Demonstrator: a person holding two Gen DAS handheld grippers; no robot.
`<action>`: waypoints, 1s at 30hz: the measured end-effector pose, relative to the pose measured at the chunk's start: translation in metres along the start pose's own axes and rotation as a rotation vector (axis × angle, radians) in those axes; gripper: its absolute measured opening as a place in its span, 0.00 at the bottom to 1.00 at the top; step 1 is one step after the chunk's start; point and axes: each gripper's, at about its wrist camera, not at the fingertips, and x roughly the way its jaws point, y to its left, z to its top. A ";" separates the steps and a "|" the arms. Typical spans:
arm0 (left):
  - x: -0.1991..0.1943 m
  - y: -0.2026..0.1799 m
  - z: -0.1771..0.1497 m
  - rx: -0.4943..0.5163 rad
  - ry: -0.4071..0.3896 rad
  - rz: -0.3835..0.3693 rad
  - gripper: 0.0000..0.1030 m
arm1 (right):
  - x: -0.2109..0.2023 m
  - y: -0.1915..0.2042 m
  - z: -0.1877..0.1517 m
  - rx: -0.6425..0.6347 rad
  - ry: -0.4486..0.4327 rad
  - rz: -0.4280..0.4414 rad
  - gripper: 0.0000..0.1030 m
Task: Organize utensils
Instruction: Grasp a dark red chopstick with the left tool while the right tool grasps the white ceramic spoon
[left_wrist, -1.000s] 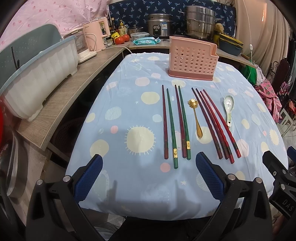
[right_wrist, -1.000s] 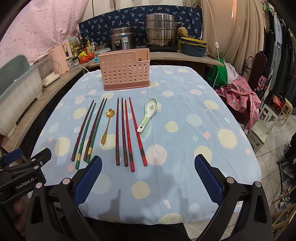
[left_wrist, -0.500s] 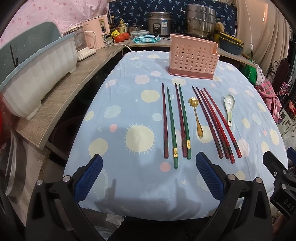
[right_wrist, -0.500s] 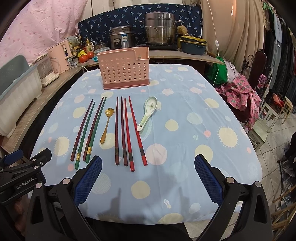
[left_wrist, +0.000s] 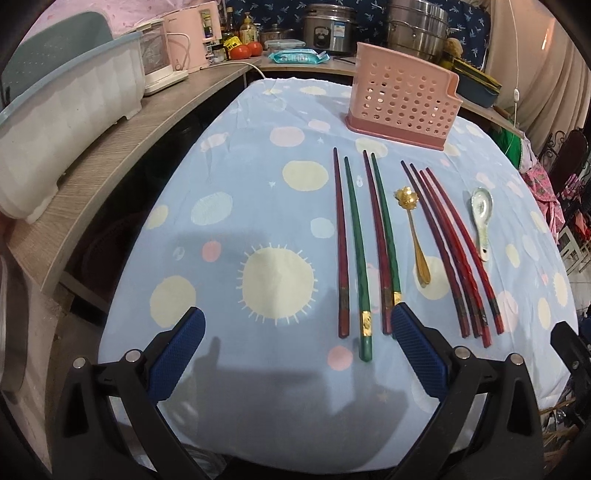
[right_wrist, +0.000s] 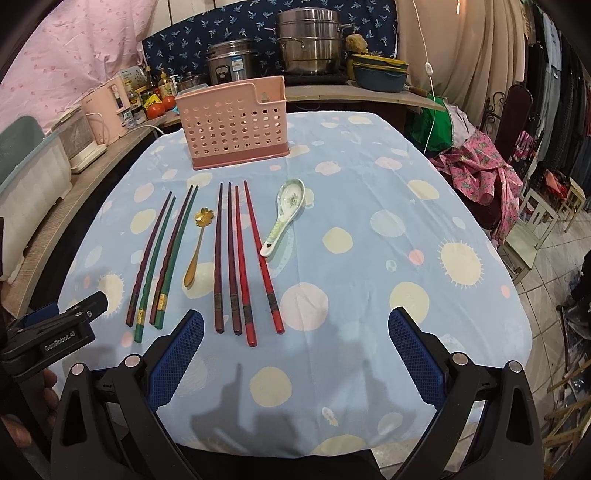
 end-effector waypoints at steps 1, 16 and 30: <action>0.006 -0.001 0.001 0.011 0.002 0.006 0.93 | 0.002 0.000 0.001 0.000 0.003 -0.001 0.93; 0.051 -0.002 0.002 0.040 0.103 -0.045 0.55 | 0.041 -0.005 0.020 0.015 0.053 0.007 0.87; 0.054 -0.012 0.007 0.079 0.102 -0.097 0.08 | 0.086 -0.002 0.054 0.057 0.072 0.093 0.44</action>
